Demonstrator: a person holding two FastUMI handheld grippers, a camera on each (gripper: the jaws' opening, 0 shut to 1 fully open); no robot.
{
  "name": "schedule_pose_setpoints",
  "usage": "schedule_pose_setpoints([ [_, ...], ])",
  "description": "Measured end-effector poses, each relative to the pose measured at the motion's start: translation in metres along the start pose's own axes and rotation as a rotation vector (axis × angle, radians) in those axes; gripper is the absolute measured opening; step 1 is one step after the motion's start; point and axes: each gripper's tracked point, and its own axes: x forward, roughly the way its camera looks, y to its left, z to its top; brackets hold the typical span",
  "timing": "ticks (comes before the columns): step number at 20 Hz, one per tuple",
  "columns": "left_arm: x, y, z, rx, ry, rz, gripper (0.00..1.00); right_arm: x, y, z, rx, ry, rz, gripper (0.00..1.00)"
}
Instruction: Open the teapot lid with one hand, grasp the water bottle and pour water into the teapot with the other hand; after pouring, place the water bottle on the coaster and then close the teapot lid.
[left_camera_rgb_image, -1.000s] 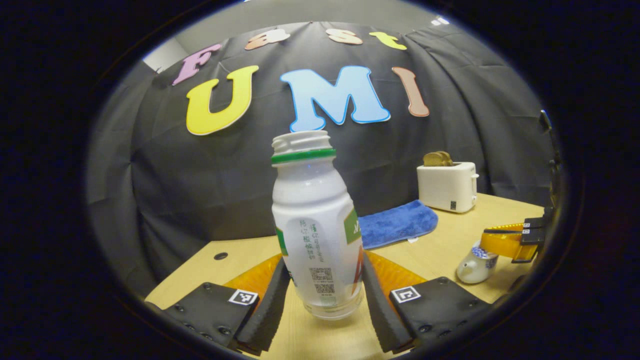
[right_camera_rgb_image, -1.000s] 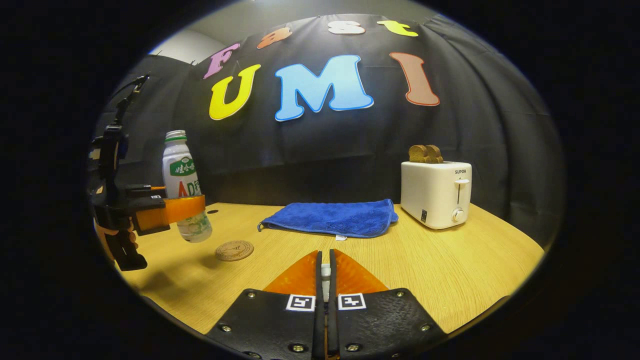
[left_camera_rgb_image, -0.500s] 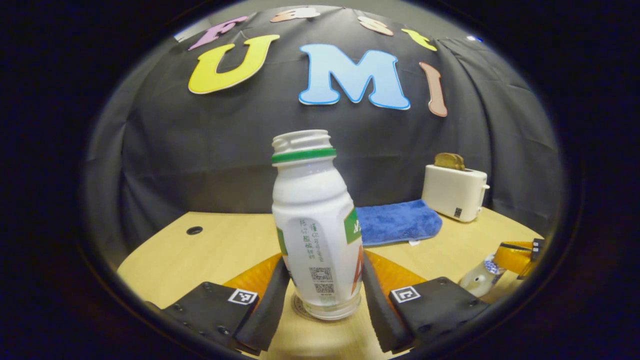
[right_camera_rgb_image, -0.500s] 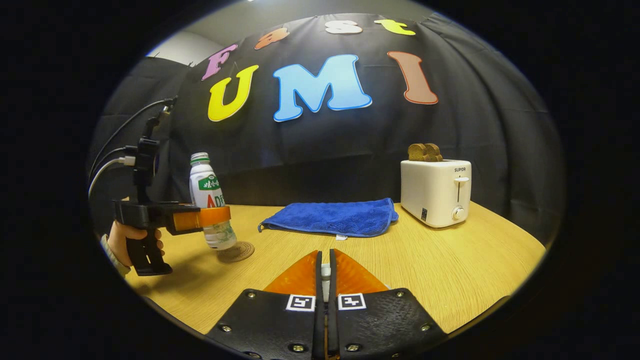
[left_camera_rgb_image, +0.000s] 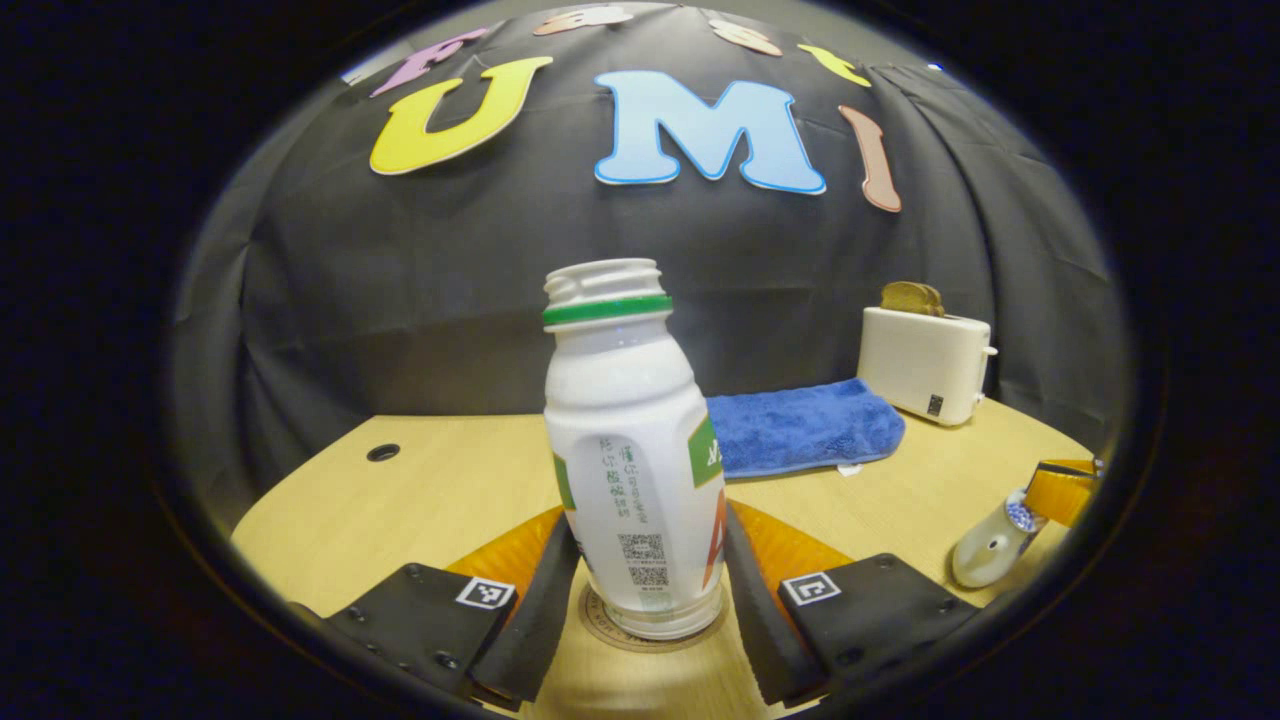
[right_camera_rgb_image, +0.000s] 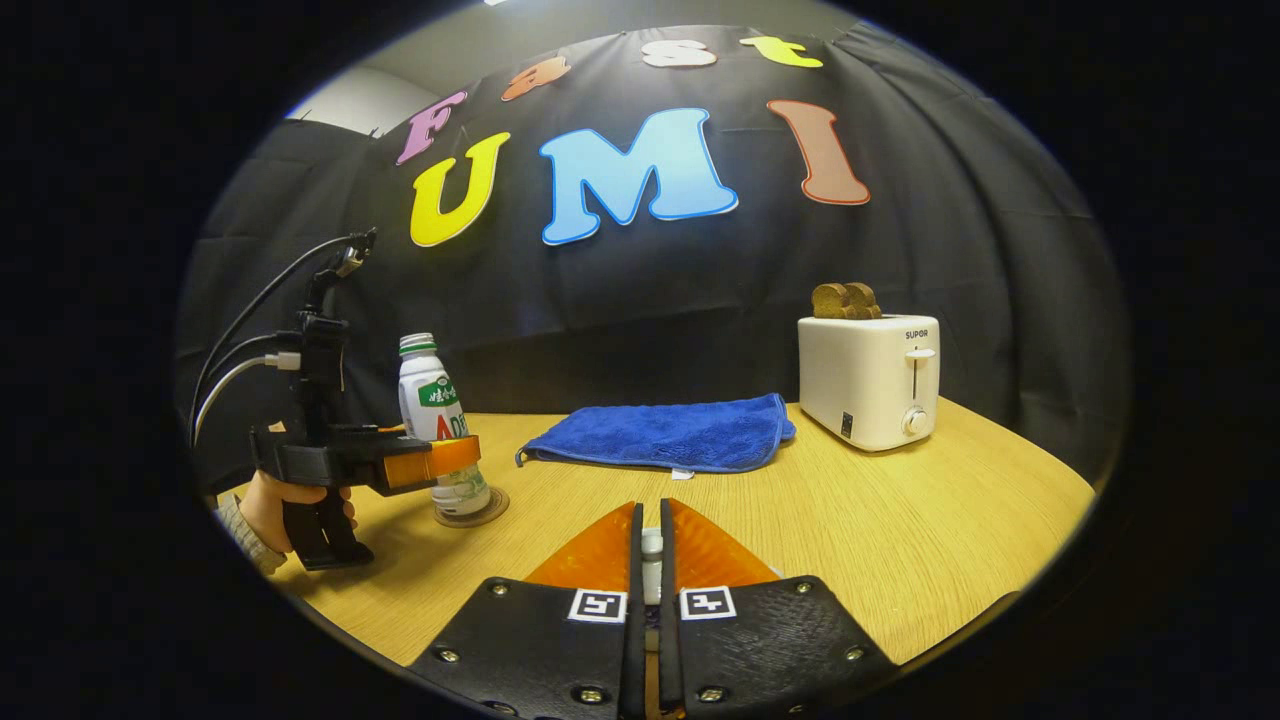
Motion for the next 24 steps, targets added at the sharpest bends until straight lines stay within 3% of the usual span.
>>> schedule_pose_setpoints([
  [1, 0.002, 0.000, 0.001, -0.003, -0.009, 0.000, 0.88, 0.001, 0.000, 0.000, -0.003, 0.000, 0.000, 0.05],
  [2, 0.002, 0.000, 0.000, -0.004, -0.010, 0.001, 0.82, 0.000, 0.000, 0.000, -0.003, 0.000, 0.000, 0.05],
  [4, 0.002, -0.001, 0.000, 0.000, -0.012, 0.002, 0.82, 0.000, 0.000, 0.000, -0.001, -0.001, 0.001, 0.05],
  [6, -0.001, -0.003, -0.003, 0.016, -0.021, 0.003, 0.88, 0.000, 0.000, 0.000, -0.001, -0.001, 0.001, 0.05],
  [7, -0.002, -0.005, -0.003, 0.027, -0.030, 0.005, 0.83, 0.000, 0.000, 0.000, -0.003, -0.002, 0.001, 0.05],
  [11, -0.005, -0.007, -0.003, 0.061, -0.054, 0.021, 0.79, 0.001, 0.000, 0.000, -0.005, -0.003, 0.001, 0.05],
  [14, -0.004, -0.006, -0.004, 0.041, -0.063, 0.024, 0.90, 0.001, 0.000, 0.000, -0.005, -0.003, 0.002, 0.05],
  [20, -0.010, -0.008, -0.005, 0.053, -0.065, 0.014, 0.99, 0.000, 0.000, 0.000, -0.005, -0.004, 0.002, 0.05],
  [24, -0.020, -0.009, -0.006, 0.056, -0.072, 0.013, 0.87, 0.000, 0.000, 0.000, -0.007, -0.004, 0.002, 0.05],
])
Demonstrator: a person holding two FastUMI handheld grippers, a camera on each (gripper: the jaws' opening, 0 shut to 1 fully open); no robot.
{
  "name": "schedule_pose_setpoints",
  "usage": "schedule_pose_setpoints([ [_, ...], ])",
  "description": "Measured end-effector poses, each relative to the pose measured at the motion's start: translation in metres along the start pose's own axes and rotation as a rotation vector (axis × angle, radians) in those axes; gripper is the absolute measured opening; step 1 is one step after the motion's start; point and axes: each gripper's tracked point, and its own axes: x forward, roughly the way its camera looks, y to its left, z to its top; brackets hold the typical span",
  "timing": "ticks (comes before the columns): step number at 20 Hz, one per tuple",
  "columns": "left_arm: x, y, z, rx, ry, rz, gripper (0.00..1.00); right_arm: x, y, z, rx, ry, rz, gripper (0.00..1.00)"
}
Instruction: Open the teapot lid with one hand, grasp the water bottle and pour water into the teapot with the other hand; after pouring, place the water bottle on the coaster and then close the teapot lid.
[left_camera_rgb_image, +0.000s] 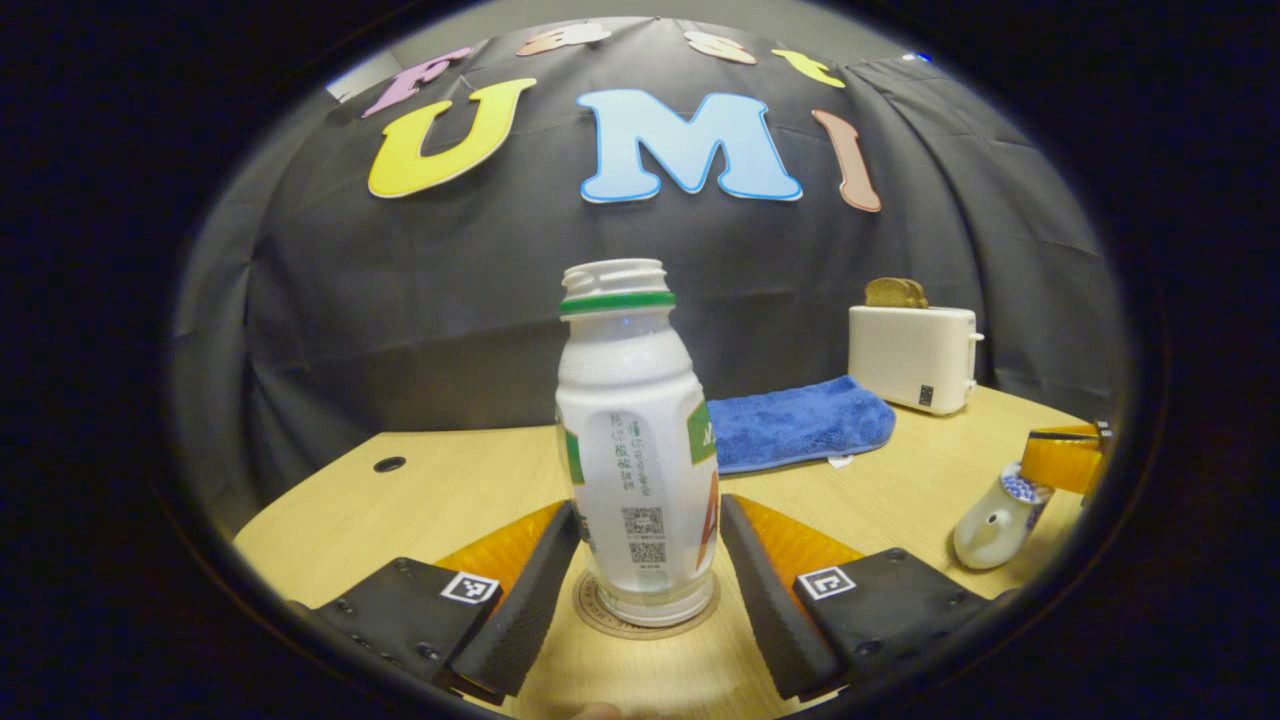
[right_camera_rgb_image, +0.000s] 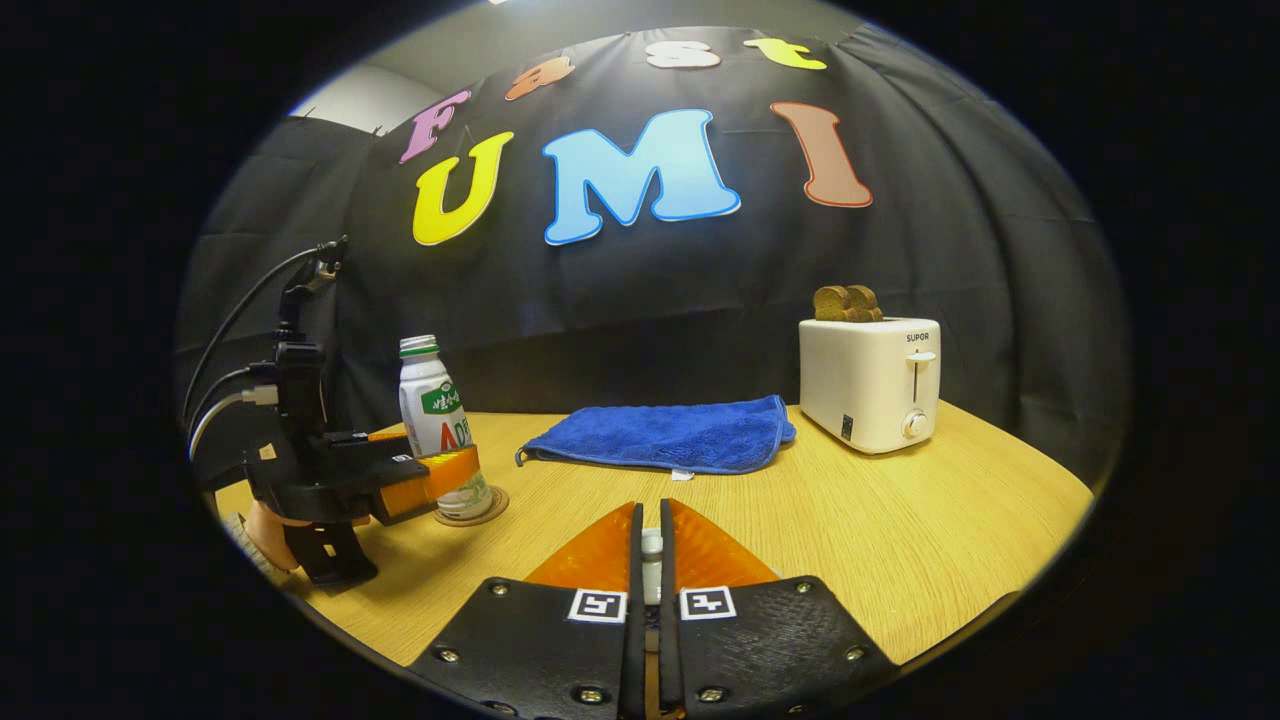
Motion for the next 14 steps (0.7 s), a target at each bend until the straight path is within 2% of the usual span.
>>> schedule_pose_setpoints([
  [1, -0.003, 0.000, 0.000, -0.004, -0.002, 0.000, 0.99, 0.000, 0.000, 0.000, -0.002, 0.000, 0.000, 0.05],
  [14, -0.018, 0.001, 0.007, 0.015, -0.022, -0.006, 0.99, 0.000, 0.000, 0.000, -0.013, 0.001, -0.006, 0.05],
])
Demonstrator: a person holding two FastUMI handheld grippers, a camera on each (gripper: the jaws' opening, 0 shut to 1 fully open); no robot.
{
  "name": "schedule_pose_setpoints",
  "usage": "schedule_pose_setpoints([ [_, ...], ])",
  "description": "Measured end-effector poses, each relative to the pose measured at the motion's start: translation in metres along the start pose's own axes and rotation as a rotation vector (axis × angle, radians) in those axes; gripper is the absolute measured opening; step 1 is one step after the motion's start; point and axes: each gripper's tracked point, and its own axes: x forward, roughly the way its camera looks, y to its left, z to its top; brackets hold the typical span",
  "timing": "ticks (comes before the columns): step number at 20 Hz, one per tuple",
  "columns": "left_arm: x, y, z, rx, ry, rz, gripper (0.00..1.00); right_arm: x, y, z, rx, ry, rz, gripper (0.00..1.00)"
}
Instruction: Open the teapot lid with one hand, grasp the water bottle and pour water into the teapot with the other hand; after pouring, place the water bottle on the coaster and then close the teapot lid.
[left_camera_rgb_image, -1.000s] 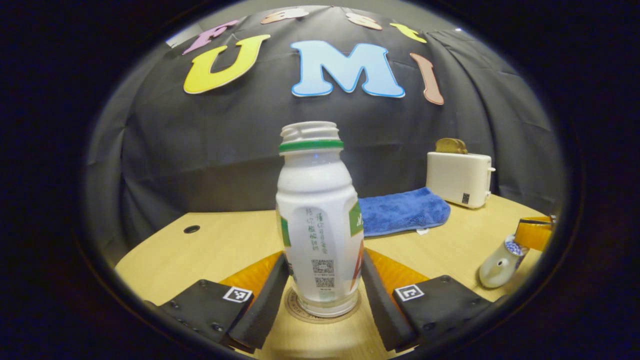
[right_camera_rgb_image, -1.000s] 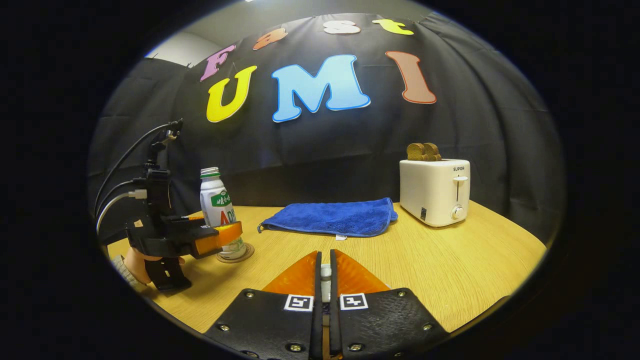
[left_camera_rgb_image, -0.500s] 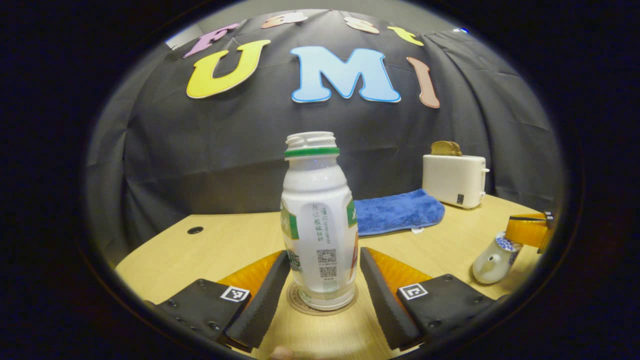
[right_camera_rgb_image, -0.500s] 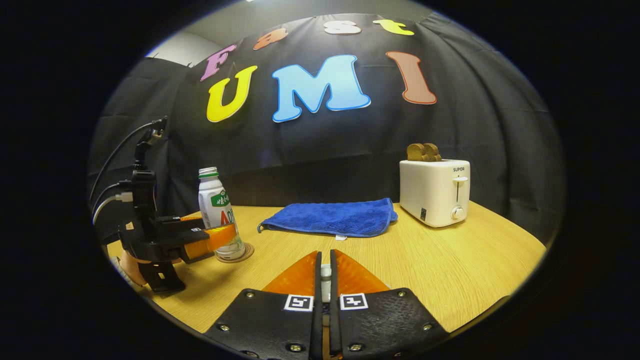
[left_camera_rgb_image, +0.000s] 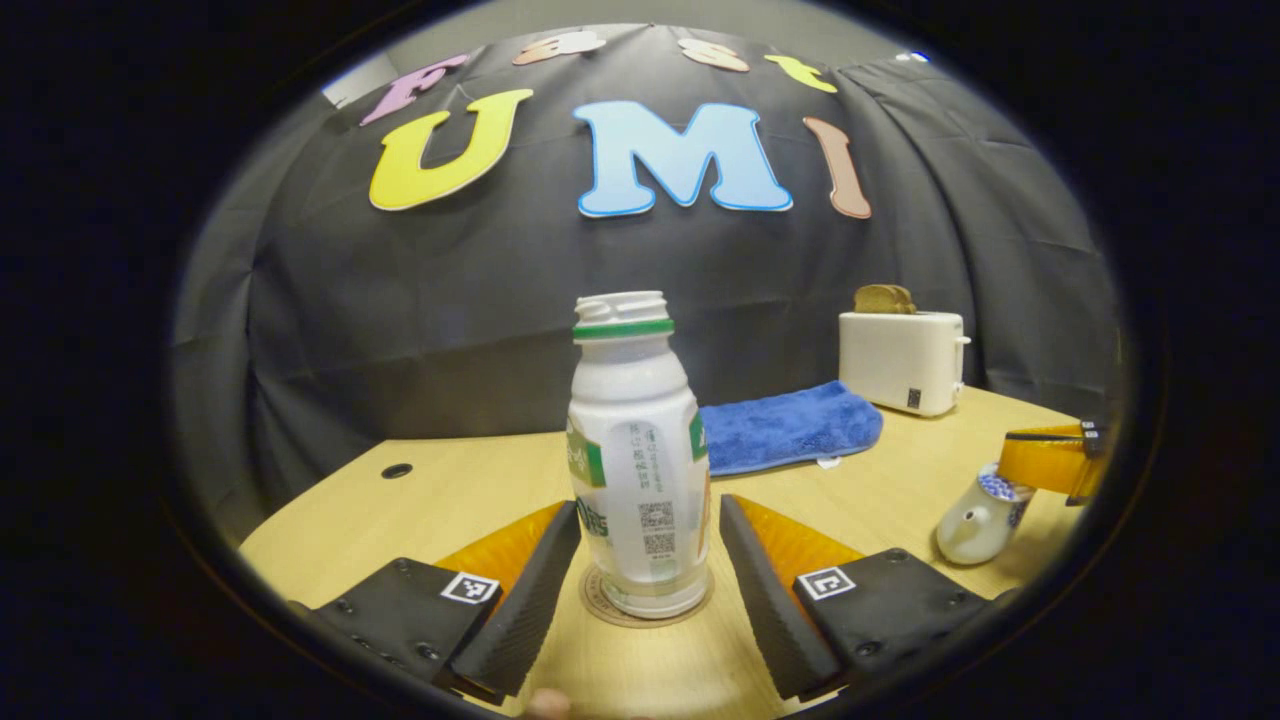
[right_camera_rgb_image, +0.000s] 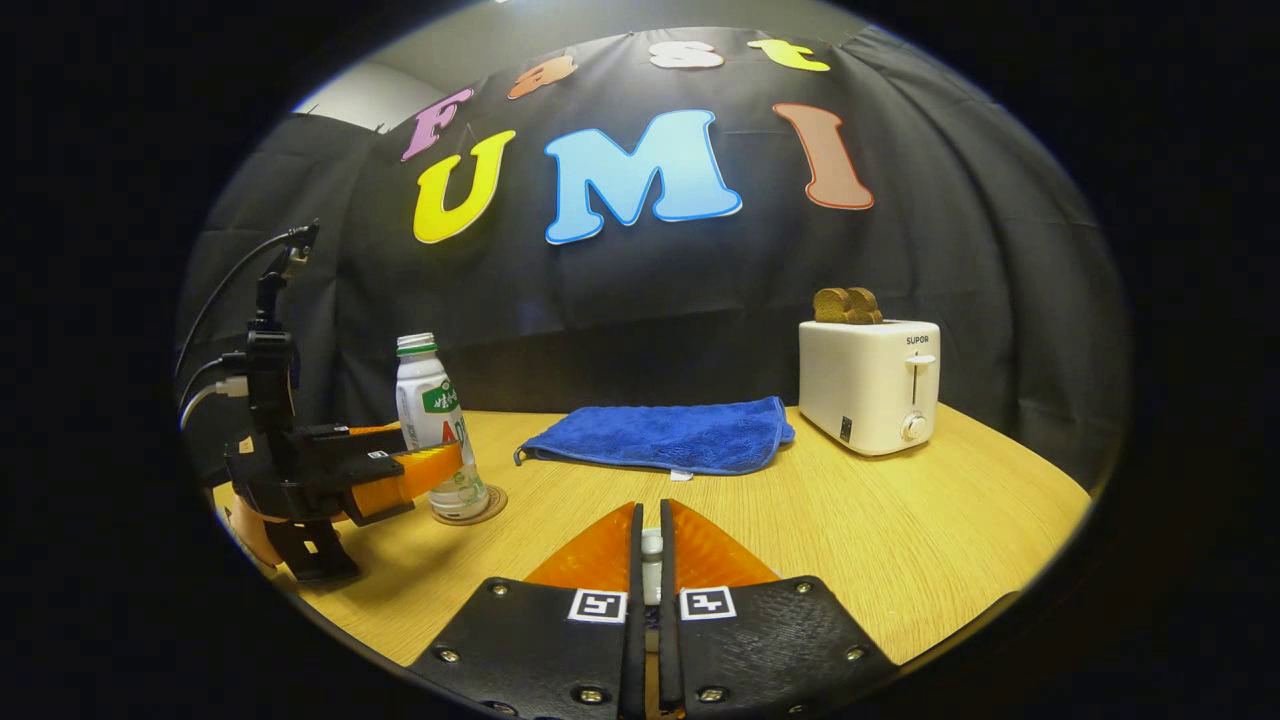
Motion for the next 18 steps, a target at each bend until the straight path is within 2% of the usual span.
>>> schedule_pose_setpoints([
  [3, -0.005, -0.002, -0.001, -0.014, 0.000, -0.004, 0.99, 0.000, 0.001, 0.000, -0.012, 0.002, -0.004, 0.11],
  [7, -0.014, -0.004, -0.001, -0.031, -0.007, -0.005, 0.99, 0.000, -0.001, 0.000, -0.018, 0.002, -0.019, 0.10],
  [9, -0.020, -0.006, -0.001, -0.025, -0.011, -0.006, 0.99, -0.002, -0.001, 0.000, -0.019, 0.003, -0.029, 0.19],
  [10, -0.021, -0.007, 0.000, -0.021, -0.013, -0.003, 0.99, -0.003, -0.002, 0.003, -0.023, -0.004, -0.034, 0.20],
  [11, -0.023, -0.008, 0.001, -0.020, -0.015, -0.001, 0.99, -0.003, -0.003, 0.006, -0.022, -0.015, -0.042, 0.29],
  [12, -0.028, -0.008, 0.001, -0.021, -0.019, 0.001, 0.99, -0.005, -0.002, 0.010, -0.019, -0.033, -0.041, 0.29],
  [13, -0.030, -0.008, 0.003, -0.027, -0.024, 0.003, 0.99, -0.008, -0.002, 0.016, -0.018, -0.051, -0.044, 0.41],
  [14, -0.034, -0.009, 0.004, -0.036, -0.028, 0.002, 0.99, -0.010, -0.003, 0.020, -0.020, -0.065, -0.055, 0.47],
  [18, -0.052, -0.006, 0.013, -0.050, -0.048, 0.017, 0.99, -0.021, -0.008, 0.037, -0.010, -0.130, -0.087, 0.49],
])
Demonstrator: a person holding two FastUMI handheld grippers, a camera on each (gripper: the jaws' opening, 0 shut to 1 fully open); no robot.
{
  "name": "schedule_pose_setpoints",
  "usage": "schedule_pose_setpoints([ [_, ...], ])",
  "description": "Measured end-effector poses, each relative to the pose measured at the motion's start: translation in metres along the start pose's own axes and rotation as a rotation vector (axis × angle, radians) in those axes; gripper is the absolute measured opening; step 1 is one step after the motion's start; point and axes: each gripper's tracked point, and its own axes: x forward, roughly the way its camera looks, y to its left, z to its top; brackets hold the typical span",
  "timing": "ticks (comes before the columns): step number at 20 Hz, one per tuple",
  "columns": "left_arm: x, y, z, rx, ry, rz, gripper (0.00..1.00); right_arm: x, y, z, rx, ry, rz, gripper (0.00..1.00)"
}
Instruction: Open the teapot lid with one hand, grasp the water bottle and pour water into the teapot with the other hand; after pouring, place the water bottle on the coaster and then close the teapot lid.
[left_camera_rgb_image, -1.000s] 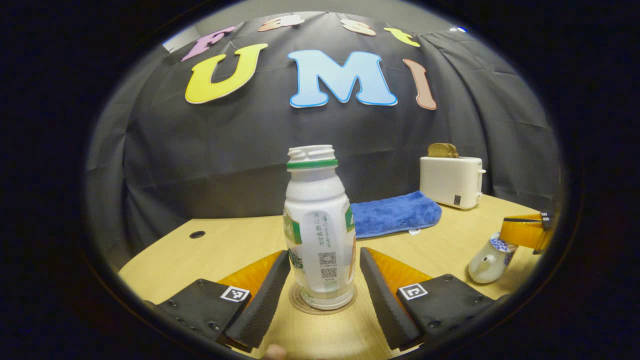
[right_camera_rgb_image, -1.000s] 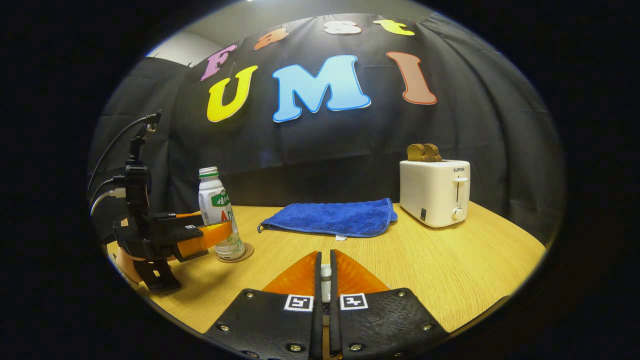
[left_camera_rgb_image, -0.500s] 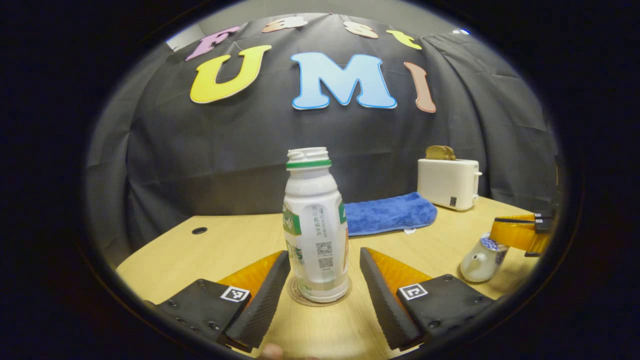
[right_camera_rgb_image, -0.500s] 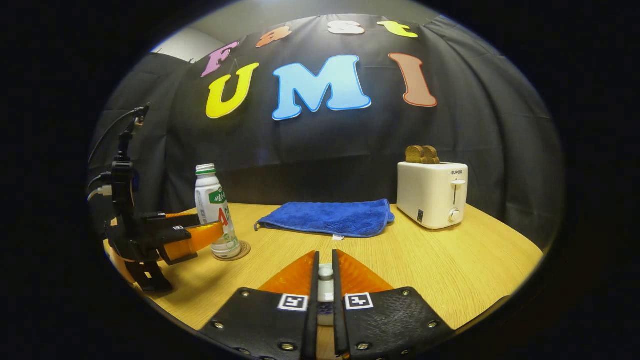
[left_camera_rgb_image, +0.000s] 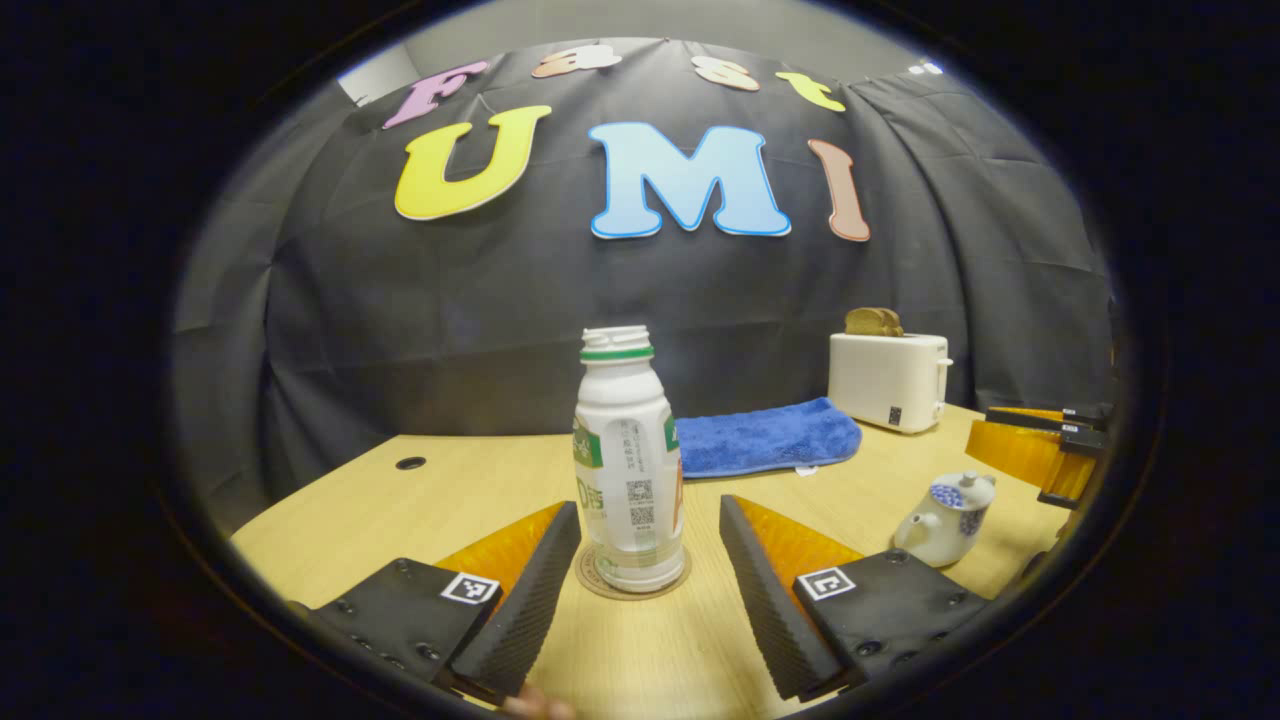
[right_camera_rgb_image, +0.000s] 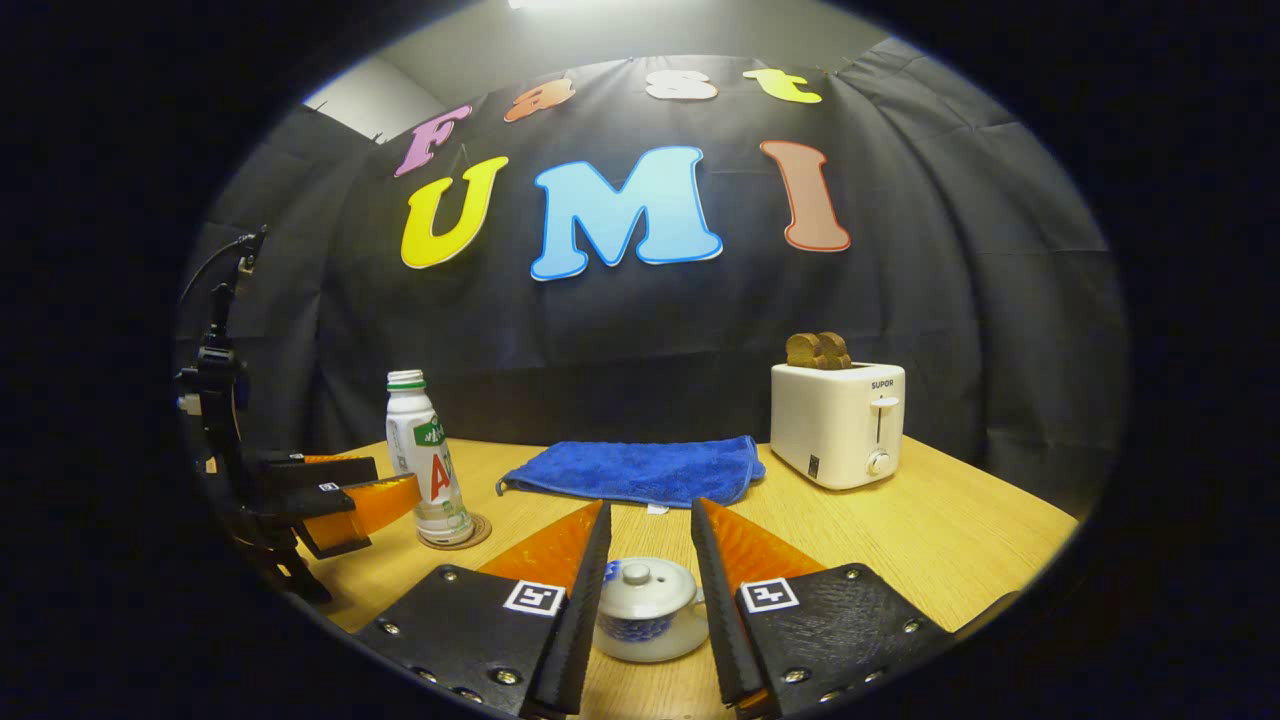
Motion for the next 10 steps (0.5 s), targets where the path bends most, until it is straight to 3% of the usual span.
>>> schedule_pose_setpoints([
  [6, -0.050, -0.005, 0.021, -0.010, -0.054, 0.017, 0.98, -0.035, 0.006, 0.007, 0.017, -0.027, -0.024, 0.49],
  [7, -0.059, -0.008, 0.023, -0.019, -0.059, 0.017, 0.87, -0.041, 0.010, 0.006, 0.015, -0.024, -0.024, 0.49],
  [8, -0.067, -0.012, 0.024, -0.028, -0.067, 0.012, 0.99, -0.046, 0.015, 0.005, 0.011, -0.024, -0.019, 0.49],
  [10, -0.081, -0.016, 0.024, -0.032, -0.079, 0.014, 0.99, -0.057, 0.025, 0.005, -0.003, -0.027, -0.012, 0.49],
])
